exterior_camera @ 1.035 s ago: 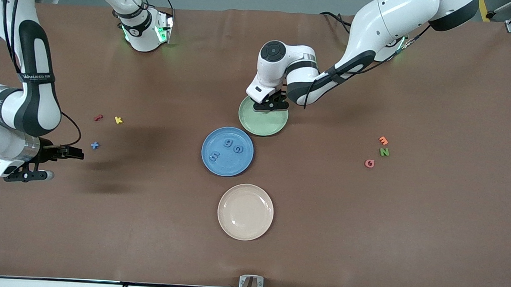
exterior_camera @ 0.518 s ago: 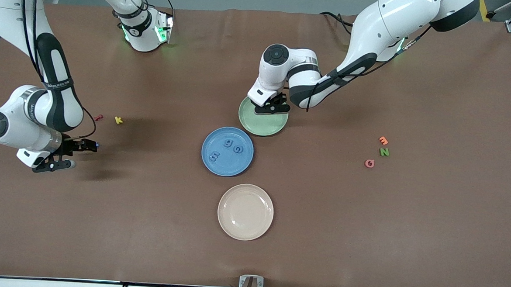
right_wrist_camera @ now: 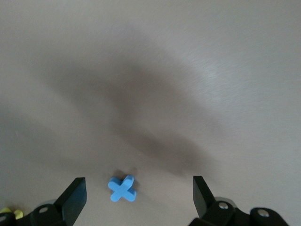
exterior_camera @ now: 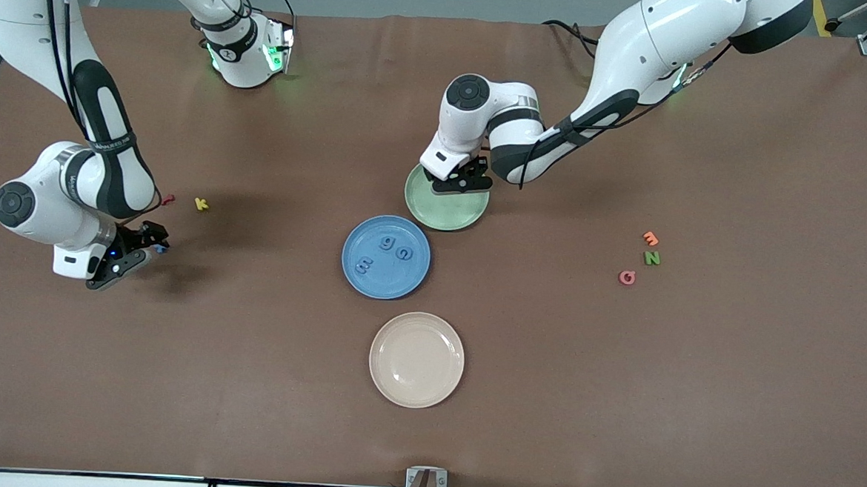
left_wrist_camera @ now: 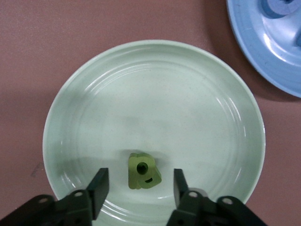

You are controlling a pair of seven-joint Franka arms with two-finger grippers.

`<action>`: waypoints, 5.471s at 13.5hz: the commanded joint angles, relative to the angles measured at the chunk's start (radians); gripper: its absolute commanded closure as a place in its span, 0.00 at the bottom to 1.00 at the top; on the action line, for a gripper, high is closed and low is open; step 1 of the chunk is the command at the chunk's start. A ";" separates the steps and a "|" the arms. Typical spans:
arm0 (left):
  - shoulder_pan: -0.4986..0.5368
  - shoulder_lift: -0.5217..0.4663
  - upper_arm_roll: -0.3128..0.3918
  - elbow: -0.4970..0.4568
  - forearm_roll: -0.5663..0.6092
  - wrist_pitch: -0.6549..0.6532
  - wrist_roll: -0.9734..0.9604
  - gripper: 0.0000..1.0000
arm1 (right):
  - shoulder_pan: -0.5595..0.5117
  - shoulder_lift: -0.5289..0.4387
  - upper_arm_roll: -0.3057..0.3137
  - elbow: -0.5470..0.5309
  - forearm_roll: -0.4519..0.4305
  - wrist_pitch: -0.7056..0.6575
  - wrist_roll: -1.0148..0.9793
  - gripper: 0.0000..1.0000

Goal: Sort letters by color into matching plates
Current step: 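Grasp the blue plus with the right gripper while the left gripper withdraws, then carry the plus with the right gripper while the left gripper grasps green N, then drop plus on plate with the right gripper while the left gripper carries N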

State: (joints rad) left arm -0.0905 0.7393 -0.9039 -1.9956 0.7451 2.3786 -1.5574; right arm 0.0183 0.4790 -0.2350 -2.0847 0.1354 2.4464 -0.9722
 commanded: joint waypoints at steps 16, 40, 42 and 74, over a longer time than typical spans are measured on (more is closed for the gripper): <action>0.937 -0.129 -0.208 -0.156 0.007 -0.144 0.724 0.00 | -0.012 0.012 0.006 -0.087 -0.008 0.106 -0.091 0.70; 1.121 -0.058 -0.112 -0.299 0.200 0.030 0.843 0.37 | 0.552 -0.043 0.016 0.173 0.184 -0.251 1.215 0.88; 1.115 -0.048 -0.110 -0.293 0.200 0.030 0.841 0.44 | 0.641 -0.005 0.016 0.248 0.185 -0.250 1.414 0.88; 0.389 -0.032 -0.327 -0.137 0.094 -0.156 -0.228 1.00 | 0.689 -0.084 0.005 0.556 0.164 -0.676 1.681 0.00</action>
State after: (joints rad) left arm 0.3637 0.6993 -1.2685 -2.1610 0.8555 2.1738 -1.7220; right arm 0.7337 0.5557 -0.2415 -1.4271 0.3006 1.8249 0.7153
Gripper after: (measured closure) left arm 0.665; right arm 0.000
